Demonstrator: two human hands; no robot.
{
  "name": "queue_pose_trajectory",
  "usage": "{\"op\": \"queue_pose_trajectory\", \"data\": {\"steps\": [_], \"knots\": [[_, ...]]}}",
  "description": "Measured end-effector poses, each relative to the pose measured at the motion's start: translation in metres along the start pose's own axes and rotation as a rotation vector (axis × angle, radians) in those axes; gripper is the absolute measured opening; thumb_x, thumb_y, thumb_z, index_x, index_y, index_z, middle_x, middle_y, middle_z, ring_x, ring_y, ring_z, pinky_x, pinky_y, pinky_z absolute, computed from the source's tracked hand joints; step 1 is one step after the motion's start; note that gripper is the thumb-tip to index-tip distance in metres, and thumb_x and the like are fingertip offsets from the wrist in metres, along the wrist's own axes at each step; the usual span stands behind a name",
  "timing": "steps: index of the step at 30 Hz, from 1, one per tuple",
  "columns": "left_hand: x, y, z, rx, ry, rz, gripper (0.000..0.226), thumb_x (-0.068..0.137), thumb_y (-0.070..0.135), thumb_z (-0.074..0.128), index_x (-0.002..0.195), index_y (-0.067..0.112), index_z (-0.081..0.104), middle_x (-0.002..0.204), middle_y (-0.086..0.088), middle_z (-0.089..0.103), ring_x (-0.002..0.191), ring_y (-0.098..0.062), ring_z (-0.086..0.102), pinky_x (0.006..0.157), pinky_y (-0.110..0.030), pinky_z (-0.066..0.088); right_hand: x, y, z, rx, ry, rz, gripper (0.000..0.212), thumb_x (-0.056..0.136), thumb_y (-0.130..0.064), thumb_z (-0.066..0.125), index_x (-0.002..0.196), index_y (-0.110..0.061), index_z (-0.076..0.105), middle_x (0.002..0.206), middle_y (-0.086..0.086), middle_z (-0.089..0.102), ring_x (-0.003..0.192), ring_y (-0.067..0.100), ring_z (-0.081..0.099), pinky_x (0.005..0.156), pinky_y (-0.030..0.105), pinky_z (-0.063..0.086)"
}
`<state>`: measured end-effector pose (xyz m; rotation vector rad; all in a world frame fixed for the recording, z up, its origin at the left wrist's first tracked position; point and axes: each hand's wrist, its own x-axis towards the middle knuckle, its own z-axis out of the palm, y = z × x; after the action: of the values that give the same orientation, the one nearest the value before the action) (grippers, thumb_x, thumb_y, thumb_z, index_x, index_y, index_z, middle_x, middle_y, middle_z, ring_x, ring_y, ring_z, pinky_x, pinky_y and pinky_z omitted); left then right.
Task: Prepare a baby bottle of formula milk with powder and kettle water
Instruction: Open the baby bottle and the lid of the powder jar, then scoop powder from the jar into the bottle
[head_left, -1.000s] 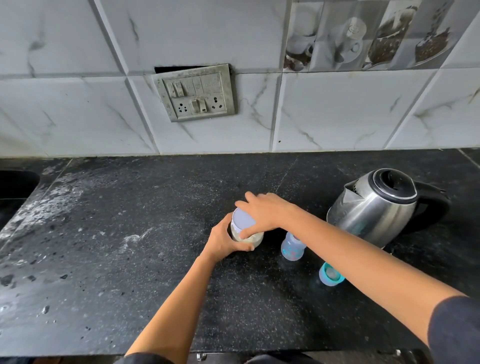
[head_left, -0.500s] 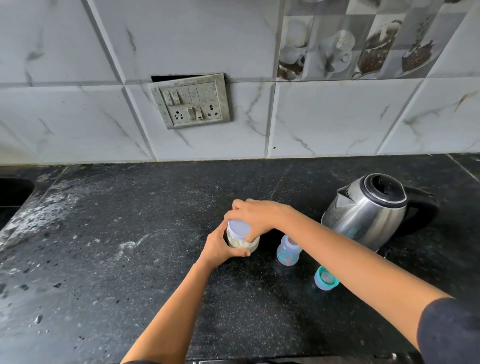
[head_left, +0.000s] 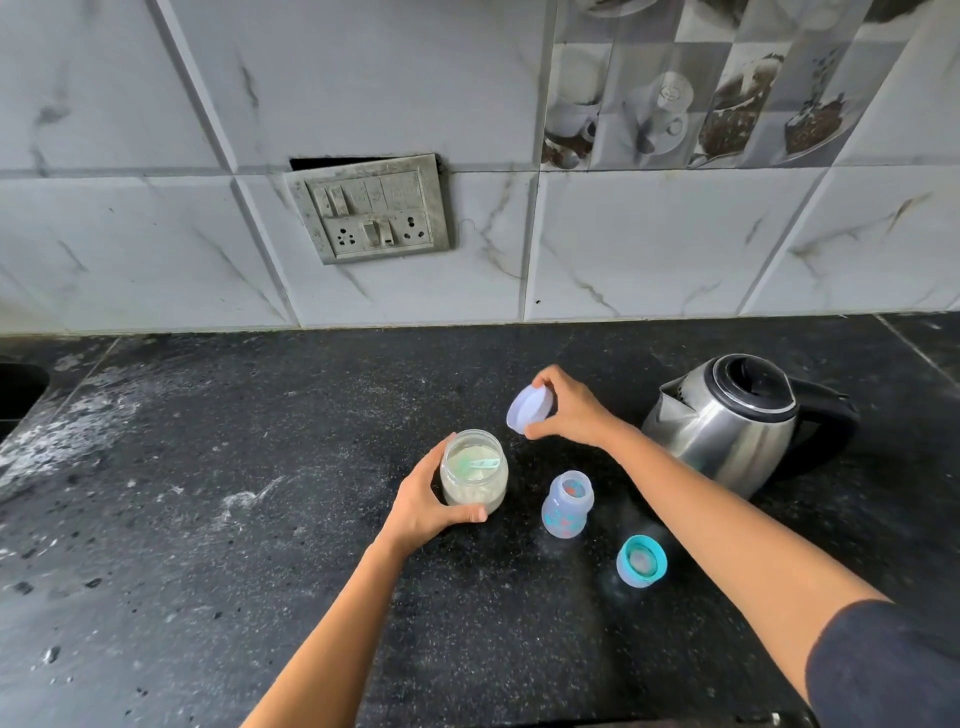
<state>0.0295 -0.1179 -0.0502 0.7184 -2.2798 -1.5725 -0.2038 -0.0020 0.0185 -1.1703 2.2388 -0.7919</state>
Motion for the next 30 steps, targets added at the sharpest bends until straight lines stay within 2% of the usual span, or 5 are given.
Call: {"op": "queue_pose_trajectory", "data": {"steps": [5, 13, 19, 24, 30], "knots": [[-0.006, -0.003, -0.001, -0.029, 0.1, 0.027, 0.094, 0.053, 0.057, 0.084, 0.135, 0.029, 0.048, 0.132, 0.015, 0.056, 0.124, -0.001, 0.048, 0.107, -0.031, 0.038, -0.004, 0.03, 0.015, -0.023, -0.095, 0.129, 0.067, 0.066, -0.02, 0.082, 0.118, -0.024, 0.04, 0.121, 0.002, 0.047, 0.109, 0.022, 0.049, 0.081, 0.033, 0.046], [-0.007, 0.008, 0.001, -0.065, 0.109, 0.039, 0.071, 0.062, 0.045, 0.083, 0.126, 0.033, 0.055, 0.12, 0.022, 0.062, 0.117, 0.001, 0.053, 0.098, -0.016, 0.039, -0.01, 0.044, 0.023, -0.138, -0.174, 0.205, 0.09, 0.07, -0.015, 0.081, 0.144, -0.019, 0.03, 0.143, 0.01, 0.043, 0.128, 0.028, 0.044, 0.101, 0.041, 0.042], [-0.009, 0.009, 0.002, -0.102, 0.111, 0.024, 0.066, 0.066, 0.033, 0.085, 0.125, 0.035, 0.055, 0.118, 0.022, 0.063, 0.115, 0.003, 0.053, 0.09, -0.004, 0.036, -0.02, -0.02, 0.003, 0.217, 0.216, -0.039, 0.023, 0.078, -0.013, 0.075, 0.1, -0.019, 0.07, 0.112, -0.001, 0.065, 0.109, 0.014, 0.058, 0.093, 0.03, 0.048], [-0.011, 0.01, 0.004, -0.103, 0.118, 0.026, 0.064, 0.069, 0.035, 0.083, 0.126, 0.036, 0.054, 0.119, 0.022, 0.063, 0.115, 0.003, 0.053, 0.092, -0.007, 0.037, -0.041, -0.082, 0.011, -0.174, -0.049, -0.236, 0.011, 0.083, -0.017, 0.07, 0.088, -0.01, 0.076, 0.105, 0.004, 0.064, 0.107, 0.015, 0.053, 0.082, 0.015, 0.035], [-0.012, 0.006, 0.004, -0.127, 0.109, 0.027, 0.068, 0.068, 0.041, 0.082, 0.129, 0.037, 0.052, 0.122, 0.018, 0.062, 0.117, -0.003, 0.054, 0.101, -0.031, 0.043, -0.039, -0.103, 0.05, -0.7, -0.131, -0.077, 0.029, 0.088, -0.015, 0.058, 0.113, 0.001, 0.06, 0.124, 0.016, 0.045, 0.115, 0.032, 0.041, 0.091, 0.036, 0.042]]}}
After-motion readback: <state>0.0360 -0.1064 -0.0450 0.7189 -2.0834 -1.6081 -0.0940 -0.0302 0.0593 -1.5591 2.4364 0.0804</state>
